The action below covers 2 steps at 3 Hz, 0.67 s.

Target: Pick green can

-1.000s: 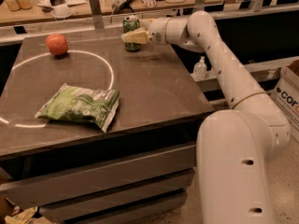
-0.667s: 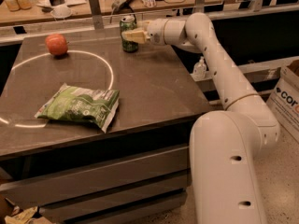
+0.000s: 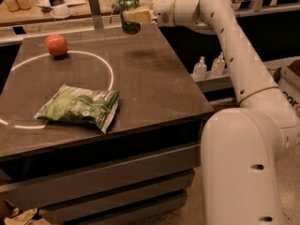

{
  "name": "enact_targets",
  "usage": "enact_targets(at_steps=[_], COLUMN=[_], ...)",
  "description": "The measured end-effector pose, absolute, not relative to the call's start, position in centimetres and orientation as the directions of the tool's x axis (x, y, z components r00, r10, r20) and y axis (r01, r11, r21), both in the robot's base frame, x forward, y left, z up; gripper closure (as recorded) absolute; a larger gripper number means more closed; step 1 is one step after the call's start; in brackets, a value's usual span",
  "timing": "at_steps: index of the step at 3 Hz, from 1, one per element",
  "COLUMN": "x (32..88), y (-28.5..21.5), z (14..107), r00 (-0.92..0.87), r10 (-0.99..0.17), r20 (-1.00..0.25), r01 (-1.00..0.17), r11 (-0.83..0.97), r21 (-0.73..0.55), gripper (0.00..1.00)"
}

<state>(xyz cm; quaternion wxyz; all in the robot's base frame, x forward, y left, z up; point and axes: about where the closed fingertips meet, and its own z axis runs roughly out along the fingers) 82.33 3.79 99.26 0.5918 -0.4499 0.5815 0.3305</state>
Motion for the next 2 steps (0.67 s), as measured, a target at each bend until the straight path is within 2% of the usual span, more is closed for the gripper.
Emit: enact_targets(at_steps=[1, 2], x=[79.11, 78.83], y=[1.88, 1.92], z=[102.77, 103.09], r00=[0.101, 0.104], r10=[-0.13, -0.133], r20=[-0.986, -0.986], r01=[-0.918, -0.918], r11=[0.371, 0.369], r21=[-0.143, -0.147], gripper=[1.0, 1.0])
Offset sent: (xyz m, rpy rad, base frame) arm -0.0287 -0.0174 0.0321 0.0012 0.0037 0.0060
